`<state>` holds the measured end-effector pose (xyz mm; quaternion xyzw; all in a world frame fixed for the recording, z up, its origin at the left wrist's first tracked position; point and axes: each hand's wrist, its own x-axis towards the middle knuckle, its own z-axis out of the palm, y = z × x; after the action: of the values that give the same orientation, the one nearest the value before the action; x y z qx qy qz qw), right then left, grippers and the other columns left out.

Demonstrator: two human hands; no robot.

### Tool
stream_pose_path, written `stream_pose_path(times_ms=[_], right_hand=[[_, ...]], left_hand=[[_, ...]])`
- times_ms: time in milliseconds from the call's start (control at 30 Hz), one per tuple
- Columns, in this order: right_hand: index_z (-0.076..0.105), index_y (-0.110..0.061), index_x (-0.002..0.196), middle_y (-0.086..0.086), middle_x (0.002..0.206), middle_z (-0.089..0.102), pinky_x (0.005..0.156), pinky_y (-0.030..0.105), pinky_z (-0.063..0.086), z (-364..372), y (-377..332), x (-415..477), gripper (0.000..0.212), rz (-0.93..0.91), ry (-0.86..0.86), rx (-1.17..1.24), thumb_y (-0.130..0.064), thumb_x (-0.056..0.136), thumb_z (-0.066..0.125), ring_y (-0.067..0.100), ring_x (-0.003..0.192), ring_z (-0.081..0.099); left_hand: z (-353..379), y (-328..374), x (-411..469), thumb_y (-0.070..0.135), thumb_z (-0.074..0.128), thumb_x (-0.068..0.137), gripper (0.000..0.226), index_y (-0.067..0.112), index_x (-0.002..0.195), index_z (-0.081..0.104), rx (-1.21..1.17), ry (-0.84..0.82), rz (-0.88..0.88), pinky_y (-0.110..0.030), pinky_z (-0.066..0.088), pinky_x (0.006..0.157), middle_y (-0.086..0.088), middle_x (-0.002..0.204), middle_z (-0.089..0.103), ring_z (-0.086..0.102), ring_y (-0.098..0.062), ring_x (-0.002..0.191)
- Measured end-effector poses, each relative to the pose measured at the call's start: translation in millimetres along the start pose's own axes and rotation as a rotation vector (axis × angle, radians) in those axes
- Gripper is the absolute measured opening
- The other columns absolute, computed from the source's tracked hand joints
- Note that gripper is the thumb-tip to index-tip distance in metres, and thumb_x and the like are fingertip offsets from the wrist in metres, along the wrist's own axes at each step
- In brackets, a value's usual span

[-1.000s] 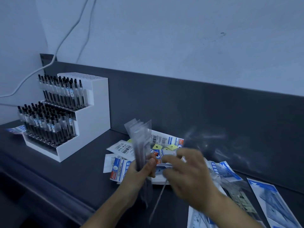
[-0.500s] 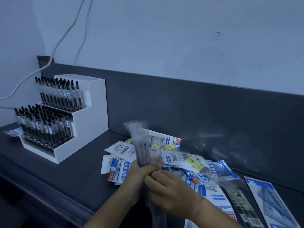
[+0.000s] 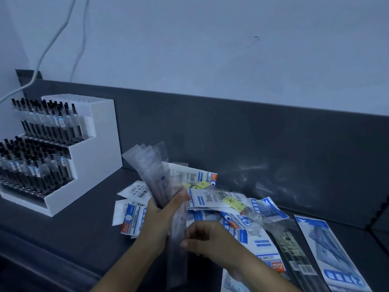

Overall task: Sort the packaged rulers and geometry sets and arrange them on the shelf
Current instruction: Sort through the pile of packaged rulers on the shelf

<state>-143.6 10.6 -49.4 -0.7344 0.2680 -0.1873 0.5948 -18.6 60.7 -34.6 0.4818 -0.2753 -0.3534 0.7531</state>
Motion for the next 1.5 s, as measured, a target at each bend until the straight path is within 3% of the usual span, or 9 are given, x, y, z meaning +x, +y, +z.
stream_pose_path(times_ms=[267,433,567,667,767,1033,1200,1400,1500], right_hand=[[0.058,-0.033,0.087,-0.010,0.080,0.063,0.063,0.014,0.042,-10,-2,3,0.025,-0.329,0.345,-0.181,-0.013,0.080,0.071,0.000,0.070,0.054],[0.022,-0.054,0.130,-0.027,0.130,0.049,0.103,0.019,0.039,3,25,4,0.076,-0.139,0.103,-0.162,-0.026,0.078,0.070,-0.009,0.120,0.046],[0.048,-0.031,0.119,-0.008,0.114,0.065,0.097,0.037,0.048,5,27,8,0.057,-0.115,0.114,-0.185,-0.037,0.067,0.071,0.006,0.106,0.061],[0.057,-0.031,0.102,-0.008,0.105,0.068,0.091,0.027,0.051,-4,20,12,0.038,-0.143,0.099,-0.165,-0.018,0.073,0.077,0.004,0.100,0.063],[0.059,-0.034,0.099,-0.007,0.104,0.069,0.093,0.030,0.050,-9,19,11,0.033,-0.165,0.092,-0.163,-0.019,0.075,0.076,0.006,0.101,0.064],[0.054,-0.031,0.113,-0.005,0.114,0.067,0.097,0.038,0.048,-4,27,7,0.053,-0.107,0.136,-0.119,-0.036,0.064,0.074,0.007,0.109,0.061],[0.053,-0.036,0.110,-0.010,0.114,0.062,0.095,0.023,0.047,-11,17,-1,0.045,-0.156,0.221,-0.140,-0.014,0.075,0.071,-0.002,0.107,0.058],[0.060,-0.026,0.110,0.004,0.117,0.066,0.098,0.041,0.048,-11,28,-8,0.040,-0.075,0.107,-0.115,-0.005,0.078,0.070,0.014,0.110,0.061],[0.059,-0.028,0.093,0.002,0.099,0.069,0.085,0.033,0.055,-19,19,-16,0.038,-0.086,0.104,0.002,0.008,0.080,0.064,0.013,0.095,0.066]], left_hand=[[1,-4,-6,0.007,0.080,0.064,0.030,0.012,0.092,0.068,0.186,-0.212,-0.026,-0.035,0.056,0.080,-0.008,0.090,0.075,0.071,-0.021,0.089],[4,-10,-7,0.005,0.081,0.064,0.038,0.007,0.100,0.067,0.123,-0.209,-0.111,-0.042,0.056,0.080,-0.018,0.094,0.072,0.070,-0.029,0.090],[5,-10,-6,0.013,0.080,0.054,0.042,0.009,0.093,0.067,0.088,-0.216,-0.066,-0.047,0.056,0.072,-0.020,0.078,0.069,0.067,-0.034,0.076],[6,-3,-2,0.018,0.080,0.051,0.031,0.014,0.080,0.069,0.045,-0.313,-0.024,-0.032,0.053,0.054,-0.013,0.061,0.061,0.061,-0.024,0.060],[8,6,2,0.025,0.077,0.051,0.041,0.012,0.089,0.069,0.139,-0.390,0.065,-0.023,0.055,0.066,-0.007,0.080,0.071,0.069,-0.016,0.078],[10,-10,-4,0.024,0.081,0.044,0.048,0.012,0.089,0.069,0.097,-0.350,0.038,-0.026,0.056,0.060,-0.011,0.083,0.073,0.071,-0.021,0.076],[21,-12,-1,0.023,0.080,0.046,0.047,0.006,0.089,0.070,0.123,-0.418,0.018,-0.026,0.055,0.061,-0.013,0.083,0.073,0.070,-0.022,0.076],[31,-18,-3,0.028,0.082,0.040,0.029,0.016,0.066,0.073,0.255,-0.520,-0.107,-0.023,0.049,0.054,-0.004,0.064,0.066,0.063,-0.014,0.063],[46,-10,-3,0.020,0.084,0.046,0.023,0.012,0.055,0.065,0.172,-0.520,-0.151,-0.025,0.049,0.049,-0.010,0.058,0.062,0.060,-0.021,0.056]])
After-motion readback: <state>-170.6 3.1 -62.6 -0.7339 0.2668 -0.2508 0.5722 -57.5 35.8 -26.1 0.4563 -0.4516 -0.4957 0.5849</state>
